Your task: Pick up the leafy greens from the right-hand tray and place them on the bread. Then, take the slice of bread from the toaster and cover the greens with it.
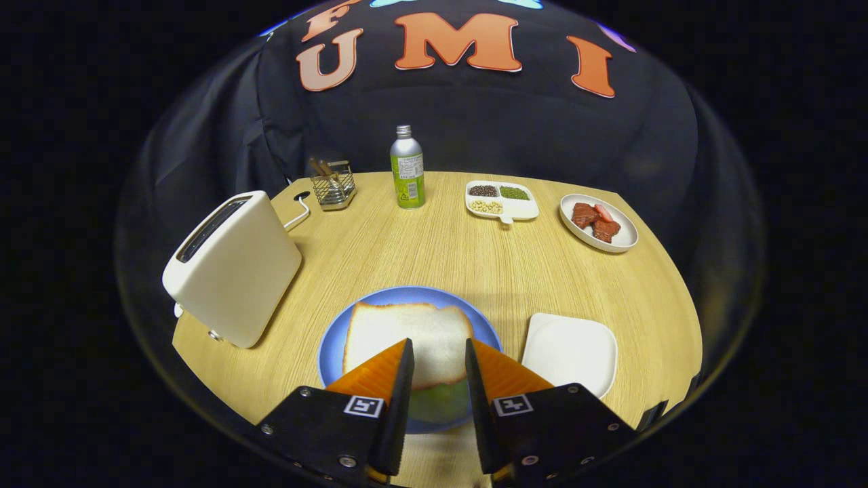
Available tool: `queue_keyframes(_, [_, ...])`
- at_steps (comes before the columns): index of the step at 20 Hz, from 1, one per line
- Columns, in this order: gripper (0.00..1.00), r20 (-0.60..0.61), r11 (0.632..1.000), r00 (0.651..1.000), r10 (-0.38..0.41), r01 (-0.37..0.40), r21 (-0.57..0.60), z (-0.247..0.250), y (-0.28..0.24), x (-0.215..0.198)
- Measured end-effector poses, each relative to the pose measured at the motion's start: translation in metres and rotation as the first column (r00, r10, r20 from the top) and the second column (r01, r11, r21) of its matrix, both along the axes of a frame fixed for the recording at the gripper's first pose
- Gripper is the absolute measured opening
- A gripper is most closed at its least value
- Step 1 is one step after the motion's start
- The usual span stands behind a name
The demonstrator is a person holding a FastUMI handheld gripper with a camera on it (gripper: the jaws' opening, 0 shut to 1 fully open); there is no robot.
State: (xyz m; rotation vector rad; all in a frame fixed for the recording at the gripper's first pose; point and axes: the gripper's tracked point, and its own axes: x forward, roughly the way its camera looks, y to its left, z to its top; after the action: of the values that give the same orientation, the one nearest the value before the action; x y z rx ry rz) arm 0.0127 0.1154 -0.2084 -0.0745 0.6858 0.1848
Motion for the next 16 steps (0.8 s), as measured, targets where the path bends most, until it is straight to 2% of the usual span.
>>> queue_keyframes(2, [0.57, 0.005, 1.000, 1.000, 0.003, -0.003, 0.011, 0.003, -0.004, 0.001])
queue_keyframes(3, [0.68, 0.010, 1.000, 1.000, 0.002, -0.002, 0.014, 0.006, -0.007, 0.001])
queue_keyframes(4, [0.73, 0.015, 1.000, 1.000, -0.001, 0.001, 0.016, 0.009, -0.010, 0.002])
queue_keyframes(7, [0.97, 0.049, 1.000, 0.999, -0.010, 0.009, 0.027, 0.026, -0.023, 0.006])
queue_keyframes(16, [0.98, 0.220, 1.000, 0.975, -0.028, 0.027, 0.010, 0.105, -0.076, 0.024])
